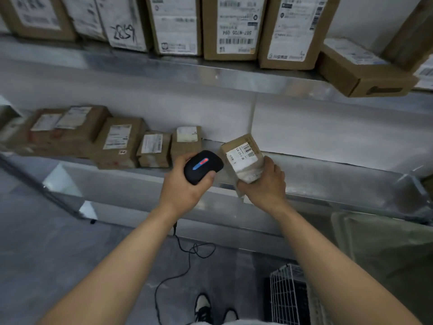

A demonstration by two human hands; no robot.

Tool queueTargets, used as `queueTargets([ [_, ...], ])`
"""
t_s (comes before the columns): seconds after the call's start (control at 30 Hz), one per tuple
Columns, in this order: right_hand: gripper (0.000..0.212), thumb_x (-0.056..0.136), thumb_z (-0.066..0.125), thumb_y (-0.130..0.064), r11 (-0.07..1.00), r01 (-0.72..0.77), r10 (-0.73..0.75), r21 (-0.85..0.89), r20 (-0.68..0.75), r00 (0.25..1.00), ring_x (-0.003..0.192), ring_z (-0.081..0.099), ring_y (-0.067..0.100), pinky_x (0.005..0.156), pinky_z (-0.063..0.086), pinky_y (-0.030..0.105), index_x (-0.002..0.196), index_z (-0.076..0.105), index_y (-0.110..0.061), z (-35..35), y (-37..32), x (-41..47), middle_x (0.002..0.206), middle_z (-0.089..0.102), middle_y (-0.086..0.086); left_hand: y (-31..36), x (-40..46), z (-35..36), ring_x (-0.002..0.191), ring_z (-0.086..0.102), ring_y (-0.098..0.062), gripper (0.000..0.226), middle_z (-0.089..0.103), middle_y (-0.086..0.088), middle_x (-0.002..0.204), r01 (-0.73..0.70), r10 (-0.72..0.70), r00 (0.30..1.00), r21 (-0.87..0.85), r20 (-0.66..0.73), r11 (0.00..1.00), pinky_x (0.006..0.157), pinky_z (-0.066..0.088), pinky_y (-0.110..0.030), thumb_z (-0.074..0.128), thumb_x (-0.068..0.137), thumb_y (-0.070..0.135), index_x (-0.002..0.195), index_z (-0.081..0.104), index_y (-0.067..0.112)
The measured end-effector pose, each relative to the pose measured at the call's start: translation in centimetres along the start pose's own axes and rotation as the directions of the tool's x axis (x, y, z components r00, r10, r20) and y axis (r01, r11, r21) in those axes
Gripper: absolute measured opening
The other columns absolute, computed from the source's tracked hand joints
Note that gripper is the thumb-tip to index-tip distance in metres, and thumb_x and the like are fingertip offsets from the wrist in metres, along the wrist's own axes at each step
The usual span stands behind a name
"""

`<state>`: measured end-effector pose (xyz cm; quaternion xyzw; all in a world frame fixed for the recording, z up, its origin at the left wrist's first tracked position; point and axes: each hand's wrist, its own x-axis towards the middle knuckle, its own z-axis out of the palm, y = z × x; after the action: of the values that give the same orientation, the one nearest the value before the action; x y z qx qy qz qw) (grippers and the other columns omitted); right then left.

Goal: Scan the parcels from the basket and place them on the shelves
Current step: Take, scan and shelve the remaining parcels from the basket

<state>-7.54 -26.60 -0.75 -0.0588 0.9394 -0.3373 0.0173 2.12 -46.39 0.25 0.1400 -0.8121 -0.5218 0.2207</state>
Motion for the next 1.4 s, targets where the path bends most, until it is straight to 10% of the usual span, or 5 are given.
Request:
queueTargets([
  [0.27, 0.092, 0.062, 0.079, -0.060, 0.986, -0.109, 0.098, 0.129, 0.083, 0.992, 0.126, 0.044, 0.029, 0.102, 0.047, 0.050, 0.135, 0.043, -0.019, 2.0, -0.8, 0.3, 0.130, 0.052, 0.005, -0.4, -2.8, -1.9, 0.096, 0.065, 0.005, 0.048, 0.064, 0.027, 0.106, 0.094, -0.088, 0.990, 0.047, -0.114, 0.995, 0.079, 0.056, -0.026, 0.084, 0.081, 0.045, 0.116, 0.053, 0.050],
  [0.77, 0.106, 0.040, 0.066, -0.072, 0.951, -0.224, 0.184, 0.214, 0.190, 0.964, 0.122, 0.055, 0.028, 0.099, 0.052, 0.045, 0.131, 0.049, -0.021, 2.8, -0.8, 1.5, 0.129, 0.060, 0.003, -0.3, -4.4, -2.1, 0.100, 0.066, 0.000, 0.058, 0.065, 0.024, 0.110, 0.143, -0.127, 0.979, 0.093, -0.159, 0.985, 0.082, 0.058, -0.028, 0.079, 0.076, 0.057, 0.127, 0.057, 0.040],
  [1.4, 0.099, 0.064, 0.078, -0.067, 0.927, -0.367, 0.356, 0.081, 0.119, 0.927, 0.125, 0.054, 0.034, 0.103, 0.049, 0.043, 0.138, 0.044, -0.012, 8.6, -5.6, 9.7, 0.135, 0.056, 0.011, -5.9, 7.5, -4.3, 0.095, 0.072, -0.016, 0.050, 0.065, 0.024, 0.111, 0.161, -0.161, 0.987, 0.001, 0.005, 0.987, 0.083, 0.062, -0.047, 0.076, 0.075, 0.061, 0.118, 0.052, 0.052],
])
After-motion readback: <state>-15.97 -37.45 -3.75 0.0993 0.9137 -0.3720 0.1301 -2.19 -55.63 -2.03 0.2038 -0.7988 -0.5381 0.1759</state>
